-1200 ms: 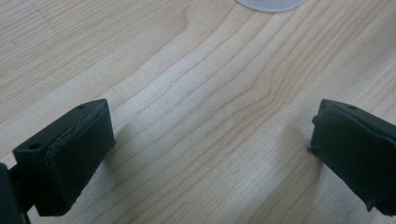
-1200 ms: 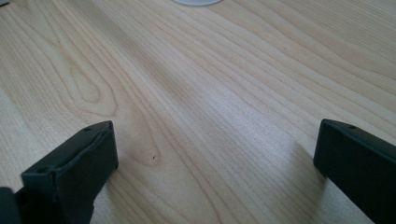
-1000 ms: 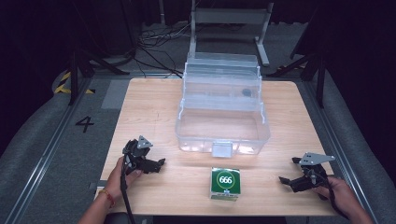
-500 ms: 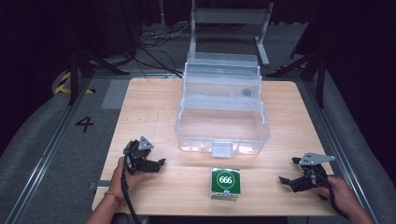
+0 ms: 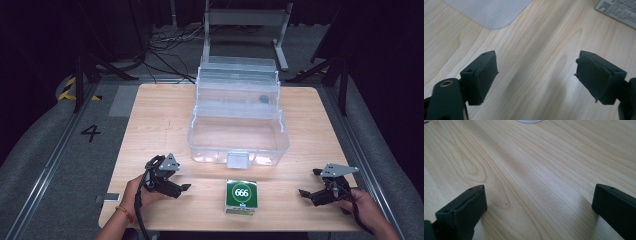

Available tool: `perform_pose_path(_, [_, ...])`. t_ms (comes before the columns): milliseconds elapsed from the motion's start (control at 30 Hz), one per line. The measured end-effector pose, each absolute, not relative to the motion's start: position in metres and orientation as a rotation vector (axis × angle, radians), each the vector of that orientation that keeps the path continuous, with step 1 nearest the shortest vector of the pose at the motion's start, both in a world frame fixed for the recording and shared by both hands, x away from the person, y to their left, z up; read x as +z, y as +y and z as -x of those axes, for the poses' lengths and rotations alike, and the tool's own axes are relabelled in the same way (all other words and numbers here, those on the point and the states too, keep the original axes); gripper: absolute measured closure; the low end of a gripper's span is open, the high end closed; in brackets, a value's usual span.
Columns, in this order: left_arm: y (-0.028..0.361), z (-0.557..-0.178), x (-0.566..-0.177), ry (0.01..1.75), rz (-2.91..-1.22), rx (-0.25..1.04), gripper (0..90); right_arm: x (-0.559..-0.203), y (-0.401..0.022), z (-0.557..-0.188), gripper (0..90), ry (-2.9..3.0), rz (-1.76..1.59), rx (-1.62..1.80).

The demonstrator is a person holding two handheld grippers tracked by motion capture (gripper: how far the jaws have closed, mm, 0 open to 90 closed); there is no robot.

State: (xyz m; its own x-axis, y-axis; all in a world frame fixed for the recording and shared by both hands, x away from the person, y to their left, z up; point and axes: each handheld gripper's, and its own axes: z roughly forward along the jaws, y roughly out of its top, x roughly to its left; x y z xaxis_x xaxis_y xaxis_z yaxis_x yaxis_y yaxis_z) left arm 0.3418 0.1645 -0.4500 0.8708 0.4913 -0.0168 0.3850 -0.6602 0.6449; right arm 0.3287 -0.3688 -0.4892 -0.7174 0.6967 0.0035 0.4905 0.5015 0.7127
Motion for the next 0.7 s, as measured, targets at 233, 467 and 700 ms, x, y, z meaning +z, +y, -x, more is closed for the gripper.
perform_pose_path(233, [0.145,-0.332,-0.437,0.512,-2.384,0.151,16.9,-0.489,-0.369,-0.329,0.0,2.465,-1.001,1.033])
perform_pose_path(467, [0.120,-0.322,-0.424,0.398,-2.392,0.096,15.8,-0.489,-0.369,-0.329,0.0,2.464,-1.001,1.033])
perform_pose_path(700, [0.089,-0.314,-0.411,0.244,-2.435,0.103,15.6,-0.489,-0.369,-0.329,0.0,2.464,-1.001,1.033])
